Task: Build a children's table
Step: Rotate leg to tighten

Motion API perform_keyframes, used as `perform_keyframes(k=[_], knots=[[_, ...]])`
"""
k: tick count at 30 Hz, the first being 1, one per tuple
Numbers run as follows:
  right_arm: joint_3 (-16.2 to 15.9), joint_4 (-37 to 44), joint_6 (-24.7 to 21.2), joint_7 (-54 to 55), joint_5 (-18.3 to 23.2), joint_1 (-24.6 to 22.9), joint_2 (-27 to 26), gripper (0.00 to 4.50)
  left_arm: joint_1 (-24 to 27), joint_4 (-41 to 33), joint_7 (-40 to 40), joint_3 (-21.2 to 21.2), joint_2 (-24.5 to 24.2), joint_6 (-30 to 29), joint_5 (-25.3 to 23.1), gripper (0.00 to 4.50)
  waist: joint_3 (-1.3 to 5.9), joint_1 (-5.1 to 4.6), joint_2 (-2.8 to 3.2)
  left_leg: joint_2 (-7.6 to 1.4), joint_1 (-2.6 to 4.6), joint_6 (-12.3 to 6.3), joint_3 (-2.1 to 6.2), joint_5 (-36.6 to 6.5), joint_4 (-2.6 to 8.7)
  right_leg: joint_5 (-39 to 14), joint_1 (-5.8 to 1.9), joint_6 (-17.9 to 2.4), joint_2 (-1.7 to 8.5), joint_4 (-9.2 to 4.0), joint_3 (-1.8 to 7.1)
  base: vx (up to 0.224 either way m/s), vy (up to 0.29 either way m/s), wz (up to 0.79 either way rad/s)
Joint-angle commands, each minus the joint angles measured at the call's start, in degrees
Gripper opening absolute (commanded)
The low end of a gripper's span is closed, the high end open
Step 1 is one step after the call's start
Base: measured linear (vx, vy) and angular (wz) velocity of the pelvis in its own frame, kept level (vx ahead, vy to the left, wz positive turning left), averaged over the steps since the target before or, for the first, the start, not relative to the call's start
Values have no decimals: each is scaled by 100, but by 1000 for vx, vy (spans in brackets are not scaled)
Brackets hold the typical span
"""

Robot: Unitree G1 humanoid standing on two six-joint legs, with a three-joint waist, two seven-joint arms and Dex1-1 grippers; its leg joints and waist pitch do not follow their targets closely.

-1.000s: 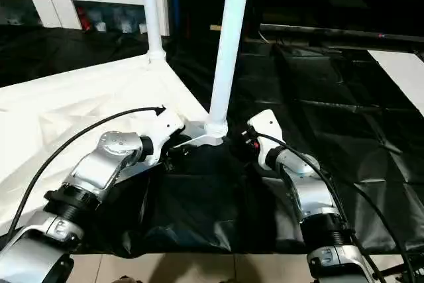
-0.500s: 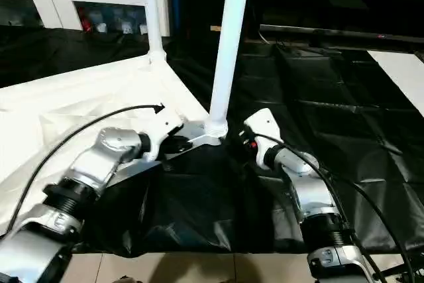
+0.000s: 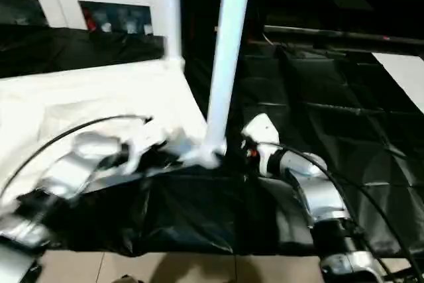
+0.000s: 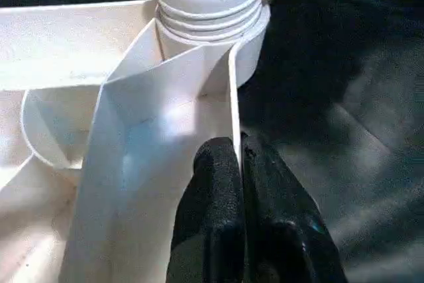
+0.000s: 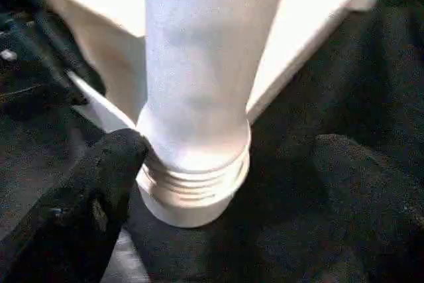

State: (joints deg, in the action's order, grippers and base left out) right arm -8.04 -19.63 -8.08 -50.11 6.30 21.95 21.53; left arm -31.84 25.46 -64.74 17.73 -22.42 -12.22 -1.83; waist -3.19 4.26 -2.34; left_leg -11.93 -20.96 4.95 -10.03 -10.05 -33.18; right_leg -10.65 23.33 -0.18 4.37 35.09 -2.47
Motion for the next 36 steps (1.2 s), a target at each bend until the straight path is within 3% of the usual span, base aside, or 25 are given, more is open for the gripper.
perform_keyframes(k=[1,7,8,10,11,12,15,19,27,29,32,34,35,36], knots=[[-148,166,169,-210,-129,-72,169,450,136,-112,-291,192,-29,22,57,4,358,6,33,-113,80,-139,-15,-1346,377,-1031,-290,-1251,287,-409,196,0,0,0],[-333,99,351,-577,-110,-26,133,450,324,-356,-471,177,-222,98,152,4,369,29,14,-112,65,-148,-12,-1260,373,-1003,-290,-1209,291,-393,200,0,0,0],[-356,49,360,-593,-111,14,121,433,331,-374,-479,175,-226,92,155,1,365,24,-33,-109,62,-165,-21,-1225,371,-993,-283,-1200,282,-398,198,0,0,0],[-422,-173,426,-561,-161,166,61,433,344,-421,-484,174,-234,63,161,1,374,33,0,-110,68,-162,-18,-1149,365,-956,-277,-1223,293,-379,199,0,0,0],[-430,-222,442,-548,-172,199,43,405,346,-429,-482,173,-235,62,161,0,374,29,-1,-105,62,-155,-17,-1147,365,-963,-280,-1234,292,-376,196,0,0,0],[-436,-263,463,-576,-155,226,31,397,348,-439,-478,171,-234,53,162,0,375,36,-24,-105,64,-156,-23,-1135,361,-958,-284,-1231,291,-378,197,0,0,0],[-451,-325,476,-658,-119,284,-6,385,353,-463,-474,173,-237,31,160,0,384,51,-1,-108,68,-190,-25,-1025,352,-745,-287,-1272,290,-352,201,0,0,0],[-449,-401,487,-808,-68,327,-67,352,368,-483,-473,182,-237,11,157,0,388,58,-15,-101,59,-236,-28,-927,344,-590,-301,-1301,285,-332,198,0,0,0],[-422,-654,551,-911,6,399,-163,272,386,-480,-501,203,-289,-37,148,0,390,64,-10,-99,65,-213,-28,-981,343,-713,-301,-1290,289,-342,198,0,0,0],[-410,-690,553,-918,7,391,-203,272,396,-465,-487,203,-303,-56,134,0,392,61,-8,-98,60,-209,-24,-967,345,-687,-305,-1291,289,-336,196,0,0,0],[-423,-745,595,-845,-41,368,-254,263,391,-429,-373,169,-269,-84,116,0,392,54,-13,-98,66,-201,-27,-991,343,-709,-301,-1299,288,-340,195,0,0,0],[-377,-976,510,-127,-239,350,-525,263,265,-237,268,13,48,-224,38,0,377,36,-16,-102,58,-168,-33,-1030,352,-804,-286,-1297,294,-352,204,0,0,0],[-344,-1064,476,152,-304,356,-626,263,222,-185,481,-26,160,-277,8,0,338,31,-31,-84,75,-52,-28,-1261,376,-1345,-271,-1158,288,-416,194,0,0,0],[-275,-1197,406,572,-361,373,-800,263,171,-140,769,-56,336,-382,-33,0,338,31,-31,-84,75,-52,-28,-1261,376,-1345,-271,-1158,288,-416,194,0,0,0]])
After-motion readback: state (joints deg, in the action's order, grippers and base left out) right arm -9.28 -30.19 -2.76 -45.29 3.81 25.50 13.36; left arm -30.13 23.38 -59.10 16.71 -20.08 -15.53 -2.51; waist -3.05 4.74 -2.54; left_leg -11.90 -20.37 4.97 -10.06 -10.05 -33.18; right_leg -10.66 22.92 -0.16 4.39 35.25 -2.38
